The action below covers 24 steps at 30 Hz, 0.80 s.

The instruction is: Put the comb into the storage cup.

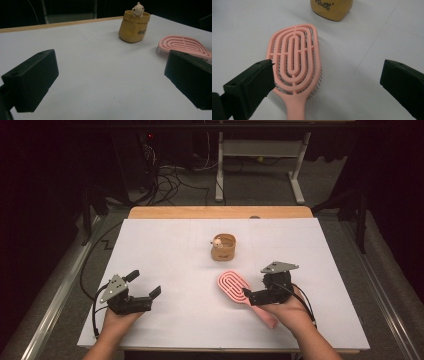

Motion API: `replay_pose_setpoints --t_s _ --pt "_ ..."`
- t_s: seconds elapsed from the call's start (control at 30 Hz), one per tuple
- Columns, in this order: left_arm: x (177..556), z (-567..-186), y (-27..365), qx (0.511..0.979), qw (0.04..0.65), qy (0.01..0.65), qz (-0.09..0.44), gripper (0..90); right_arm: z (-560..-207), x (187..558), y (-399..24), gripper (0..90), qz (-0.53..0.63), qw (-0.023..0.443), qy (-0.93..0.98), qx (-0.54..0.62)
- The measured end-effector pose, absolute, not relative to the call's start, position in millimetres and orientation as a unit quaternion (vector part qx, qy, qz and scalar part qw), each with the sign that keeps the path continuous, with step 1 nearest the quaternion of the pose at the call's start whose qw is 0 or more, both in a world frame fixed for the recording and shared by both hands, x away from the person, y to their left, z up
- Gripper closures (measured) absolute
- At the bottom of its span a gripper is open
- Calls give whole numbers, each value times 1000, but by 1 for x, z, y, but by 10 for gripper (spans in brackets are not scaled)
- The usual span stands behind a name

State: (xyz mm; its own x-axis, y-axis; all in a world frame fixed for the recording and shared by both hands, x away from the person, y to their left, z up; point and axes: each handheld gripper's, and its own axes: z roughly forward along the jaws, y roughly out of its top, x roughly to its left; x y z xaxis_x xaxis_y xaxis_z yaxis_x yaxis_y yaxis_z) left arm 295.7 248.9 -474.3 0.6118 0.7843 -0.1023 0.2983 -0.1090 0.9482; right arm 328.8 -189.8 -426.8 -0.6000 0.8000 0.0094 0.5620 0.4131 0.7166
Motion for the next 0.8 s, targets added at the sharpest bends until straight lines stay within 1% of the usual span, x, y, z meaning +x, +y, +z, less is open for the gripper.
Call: replay_pose_setpoints --t_s 0.37,0.8 --pt "295 -473 249 708 552 380 222 0 -433 334 -165 3 328 152 840 403" --pt "294 -471 251 708 554 376 227 0 -445 344 -133 3 286 161 865 380"
